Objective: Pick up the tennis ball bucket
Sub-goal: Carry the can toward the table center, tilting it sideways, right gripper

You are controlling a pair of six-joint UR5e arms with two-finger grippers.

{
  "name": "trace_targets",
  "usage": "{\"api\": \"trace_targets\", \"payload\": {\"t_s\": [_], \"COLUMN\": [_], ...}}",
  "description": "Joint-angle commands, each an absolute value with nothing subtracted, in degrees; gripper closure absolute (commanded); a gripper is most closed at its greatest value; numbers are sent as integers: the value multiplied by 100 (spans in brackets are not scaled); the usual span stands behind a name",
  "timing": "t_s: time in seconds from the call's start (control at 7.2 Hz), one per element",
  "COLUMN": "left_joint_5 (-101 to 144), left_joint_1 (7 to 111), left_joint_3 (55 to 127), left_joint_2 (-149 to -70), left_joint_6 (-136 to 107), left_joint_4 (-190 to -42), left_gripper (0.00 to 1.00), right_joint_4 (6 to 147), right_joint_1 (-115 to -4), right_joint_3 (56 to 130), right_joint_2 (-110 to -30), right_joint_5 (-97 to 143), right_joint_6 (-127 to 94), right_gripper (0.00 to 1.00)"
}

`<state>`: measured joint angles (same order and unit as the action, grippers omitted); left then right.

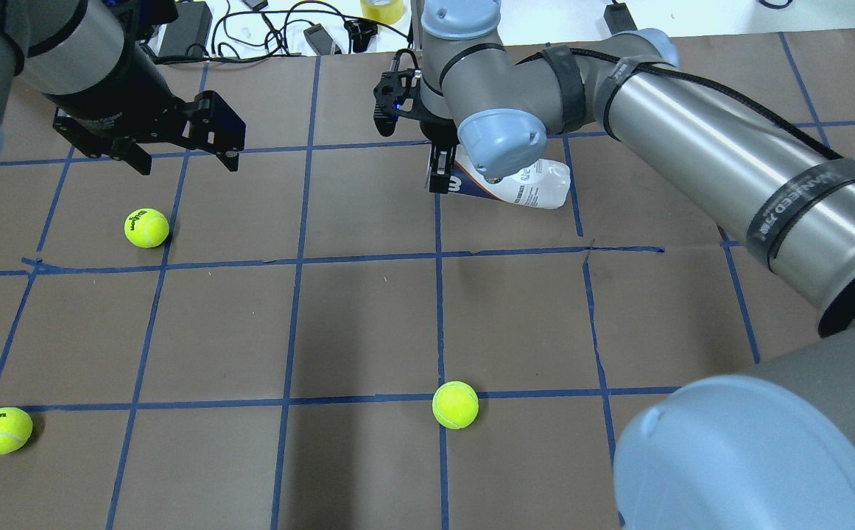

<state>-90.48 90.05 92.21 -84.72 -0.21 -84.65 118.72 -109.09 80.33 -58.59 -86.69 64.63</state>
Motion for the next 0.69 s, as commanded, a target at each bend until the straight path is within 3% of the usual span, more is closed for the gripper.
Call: {"api": "trace_targets", "payload": {"t_s": [0.0,0.56], "left_joint_5": [-9035,-9026], "left_joint_1": [8956,8938], "left_joint_3": [9229,9228], "left_joint_2": [-8437,-8446], "left_joint_6": [-18,-17], "left_joint_4": [-8482,-8438], "left_gripper": [0,0], "right_joint_4": [12075,12601], "right_joint_1": [-11231,-11496], "right_joint_3": [7972,8015], "right_joint_2": [-5521,-5089], "right_joint_5": [-8509,-7981], "right_joint_6": [6557,6504], "right_gripper": [54,50]}}
